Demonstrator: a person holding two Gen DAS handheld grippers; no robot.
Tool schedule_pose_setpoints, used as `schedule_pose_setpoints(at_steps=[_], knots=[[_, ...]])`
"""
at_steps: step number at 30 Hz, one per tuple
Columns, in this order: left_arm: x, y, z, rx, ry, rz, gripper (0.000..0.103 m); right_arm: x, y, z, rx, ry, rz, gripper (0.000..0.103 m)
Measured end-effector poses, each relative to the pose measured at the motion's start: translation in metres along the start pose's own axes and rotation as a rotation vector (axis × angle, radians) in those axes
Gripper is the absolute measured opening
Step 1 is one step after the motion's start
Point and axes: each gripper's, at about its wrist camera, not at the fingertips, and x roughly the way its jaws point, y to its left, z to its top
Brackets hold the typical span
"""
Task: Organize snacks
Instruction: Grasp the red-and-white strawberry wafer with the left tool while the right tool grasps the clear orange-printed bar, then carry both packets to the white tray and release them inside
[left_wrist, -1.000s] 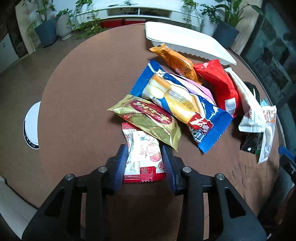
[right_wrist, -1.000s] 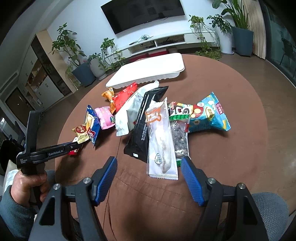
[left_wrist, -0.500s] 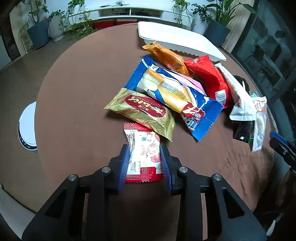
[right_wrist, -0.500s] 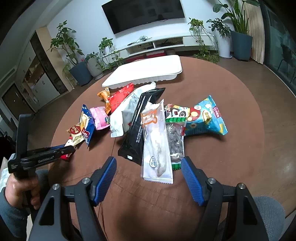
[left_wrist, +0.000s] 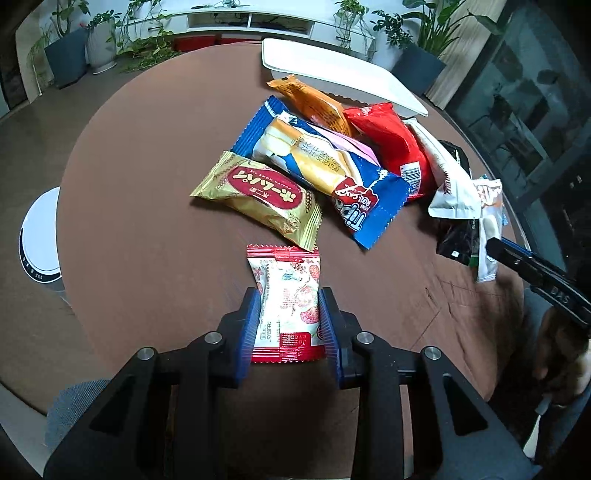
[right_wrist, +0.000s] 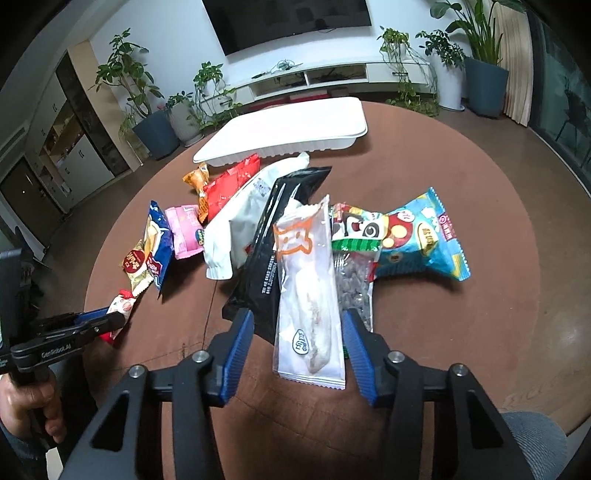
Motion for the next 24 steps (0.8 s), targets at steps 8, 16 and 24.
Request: schedule_pose_setpoints(at_steps=[8, 16, 24], knots=[[-0.005, -0.002, -0.006, 0.01, -0.001, -0.016, 0.03, 0.006, 0.005, -0.003, -0.039, 0.016, -0.028, 0.035], [-0.004, -0.004, -0.006, 0.024, -0.003, -0.025, 0.03, 0.007, 0.006, -0.006, -0.053, 0.021, -0.032, 0.019], [-0.006, -0.006, -0.005, 0.026, -0.02, -0.054, 0.029, -0.009, 0.009, -0.007, -0.036, -0.015, 0.001, 0.018]])
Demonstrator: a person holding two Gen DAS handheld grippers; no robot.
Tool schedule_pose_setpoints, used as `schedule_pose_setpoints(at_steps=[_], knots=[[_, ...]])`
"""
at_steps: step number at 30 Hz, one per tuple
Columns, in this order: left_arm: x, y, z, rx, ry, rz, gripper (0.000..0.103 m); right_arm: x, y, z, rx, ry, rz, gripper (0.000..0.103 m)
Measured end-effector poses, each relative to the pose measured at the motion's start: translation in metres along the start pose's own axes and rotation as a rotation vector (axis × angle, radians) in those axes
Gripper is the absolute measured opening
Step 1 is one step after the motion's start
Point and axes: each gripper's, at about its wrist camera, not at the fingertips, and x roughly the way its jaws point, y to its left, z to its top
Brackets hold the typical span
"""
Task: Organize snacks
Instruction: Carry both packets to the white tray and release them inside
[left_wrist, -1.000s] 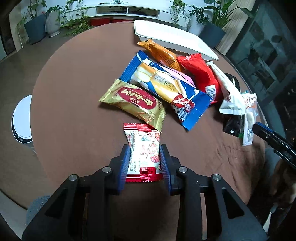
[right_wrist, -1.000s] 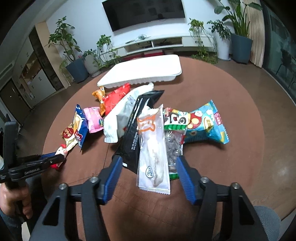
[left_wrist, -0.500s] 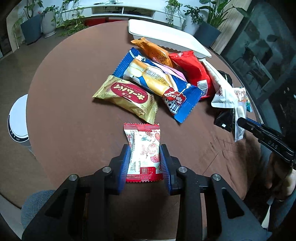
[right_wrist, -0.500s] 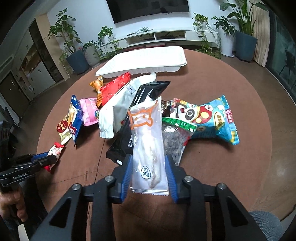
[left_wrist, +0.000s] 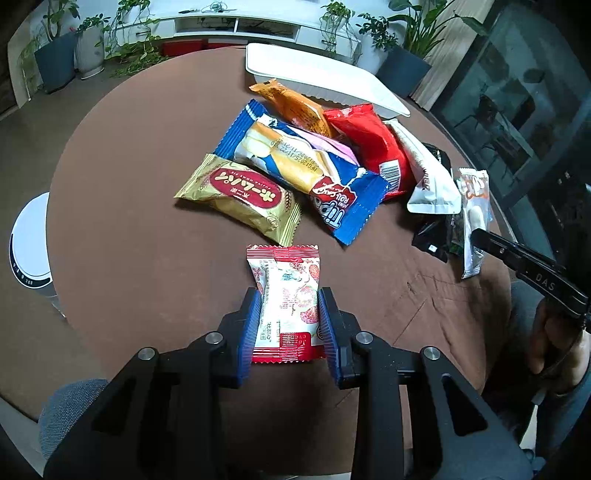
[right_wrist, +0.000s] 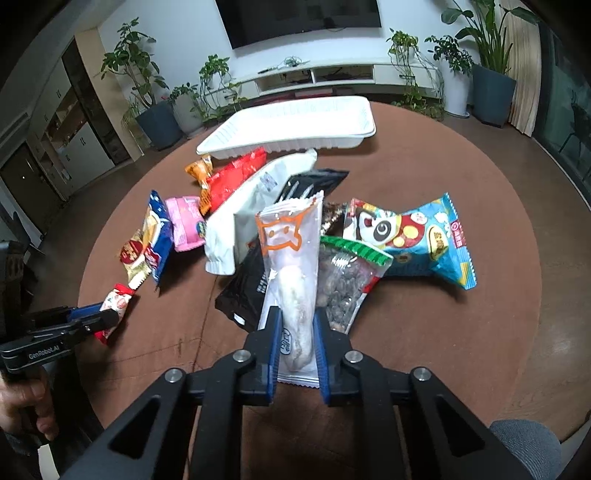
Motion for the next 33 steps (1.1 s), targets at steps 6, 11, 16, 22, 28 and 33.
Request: schedule_pose_setpoints(at_steps=[6, 11, 16, 22, 28, 33], knots=[[-0.002, 0.0, -0.001, -0.01, -0.016, -0.024, 0.028, -0.016, 0.003, 0.004, 0.017, -0.025, 0.039, 0.017], [-0.009, 0.001, -0.002, -0.017, -0.029, -0.042, 0.028, -0.029, 0.001, 0.008, 0.043, -0.046, 0.093, 0.017], [-0.017, 0.0, -0.001, -0.03, -0.048, -0.071, 0.028, -0.036, -0.004, 0.014, 0.074, -0.059, 0.131, 0.017], [-0.034, 0.01, 0.018, -0.053, -0.097, -0.097, 0.028, -0.042, -0.029, 0.021, 0.139, -0.081, 0.127, 0.017], [-0.05, 0.029, 0.071, -0.053, -0.168, -0.092, 0.028, -0.05, -0.076, 0.048, 0.223, -0.128, 0.079, 0.017], [-0.061, 0.03, 0.139, 0.008, -0.231, -0.054, 0.028, -0.051, -0.119, 0.096, 0.27, -0.175, 0.029, 0.017]])
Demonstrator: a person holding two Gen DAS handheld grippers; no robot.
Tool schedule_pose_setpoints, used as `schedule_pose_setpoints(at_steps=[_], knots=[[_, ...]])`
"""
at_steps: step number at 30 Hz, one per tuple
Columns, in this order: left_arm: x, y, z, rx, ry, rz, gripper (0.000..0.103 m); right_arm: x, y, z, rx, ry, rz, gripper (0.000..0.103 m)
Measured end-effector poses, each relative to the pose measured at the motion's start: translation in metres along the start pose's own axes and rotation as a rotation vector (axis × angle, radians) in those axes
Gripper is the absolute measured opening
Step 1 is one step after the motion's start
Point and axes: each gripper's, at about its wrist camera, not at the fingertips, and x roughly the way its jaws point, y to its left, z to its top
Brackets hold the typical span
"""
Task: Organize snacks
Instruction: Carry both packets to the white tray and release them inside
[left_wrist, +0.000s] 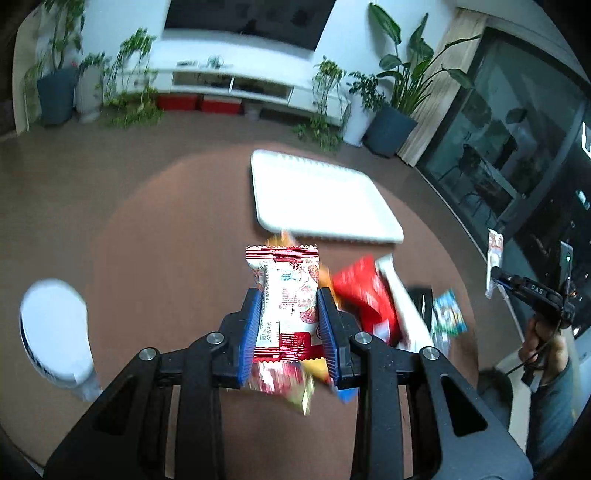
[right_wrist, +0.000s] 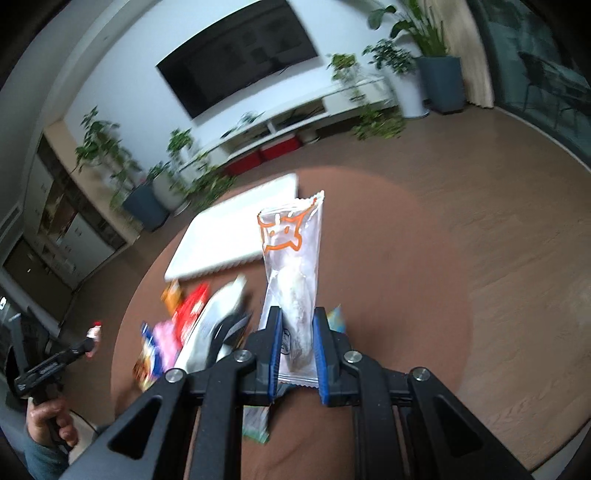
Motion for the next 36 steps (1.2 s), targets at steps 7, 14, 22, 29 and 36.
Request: schedule_pose_setpoints(at_steps=[7, 14, 22, 29, 36], knots=[[0.051, -0.006, 0.099, 0.085, -0.003, 0.013, 0.028, 0.052, 0.02, 0.074, -0.064, 0.031, 0.019, 0.017], [0.145, -0.022, 0.16, 0.136, 0.093, 0.015, 0.028, 0.133, 0.063, 0.112, -0.142, 0.132, 0.07, 0.017], [0.24, -0.024, 0.145, 0.165, 0.225, 0.068, 0.028, 0.215, 0.082, 0.116, -0.208, 0.27, 0.019, 0.018], [0.277, -0.005, 0.127, 0.141, 0.281, 0.127, 0.029, 0.252, 0.077, 0.11, -0.21, 0.336, -0.012, 0.018], [0.284, -0.005, 0.117, 0.169, 0.293, 0.147, 0.029, 0.272, 0.069, 0.112, -0.2, 0.362, -0.034, 0.018]])
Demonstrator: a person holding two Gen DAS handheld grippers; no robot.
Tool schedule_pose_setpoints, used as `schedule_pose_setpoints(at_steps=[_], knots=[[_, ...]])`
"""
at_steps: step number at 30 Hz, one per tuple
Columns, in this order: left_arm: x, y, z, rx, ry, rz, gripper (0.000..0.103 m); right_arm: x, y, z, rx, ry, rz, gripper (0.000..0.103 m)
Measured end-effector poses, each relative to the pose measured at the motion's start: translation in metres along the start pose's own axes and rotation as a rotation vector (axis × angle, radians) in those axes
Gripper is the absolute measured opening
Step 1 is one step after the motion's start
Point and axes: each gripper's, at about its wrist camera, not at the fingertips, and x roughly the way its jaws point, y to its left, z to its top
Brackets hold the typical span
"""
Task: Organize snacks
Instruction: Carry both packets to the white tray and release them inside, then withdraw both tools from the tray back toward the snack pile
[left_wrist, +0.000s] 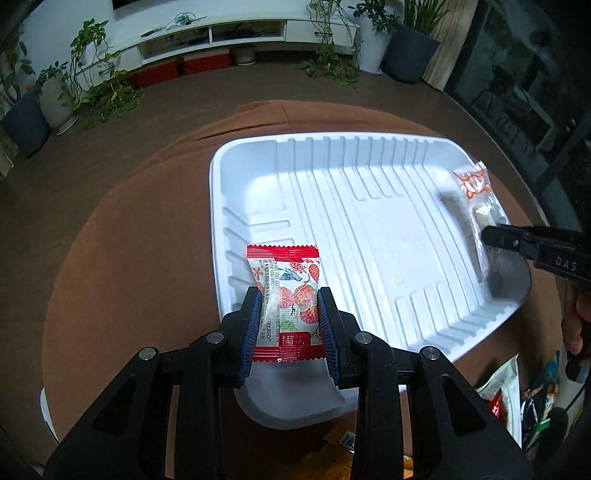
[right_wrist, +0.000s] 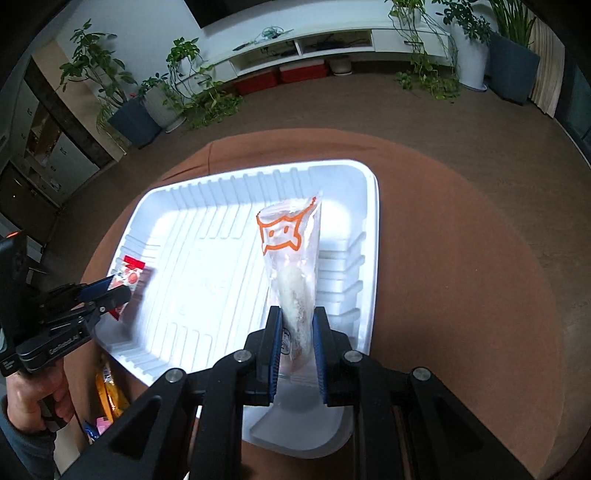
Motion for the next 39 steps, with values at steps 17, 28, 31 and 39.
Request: schedule_pose_setpoints(at_steps=[17, 28, 31, 39], knots=[[0.014, -0.003, -0.005, 0.0, 0.043, -0.003, 0.031, 0.008, 0.006, 0.002, -0.017, -0.019, -0.001, 0.028], [0.009, -0.001, -0.005, -0.047, 0.048, -0.01, 0.031, -0.043, 0.002, 0.005, 0.01, -0.144, 0.013, 0.061], [0.005, 0.0, -0.002, -0.059, 0.038, -0.011, 0.031, -0.066, 0.007, 0.005, -0.002, -0.19, 0.025, 0.069], [-0.051, -0.001, -0.004, -0.09, -0.102, -0.052, 0.077, -0.135, 0.019, -0.023, -0.01, -0.344, 0.125, 0.096]])
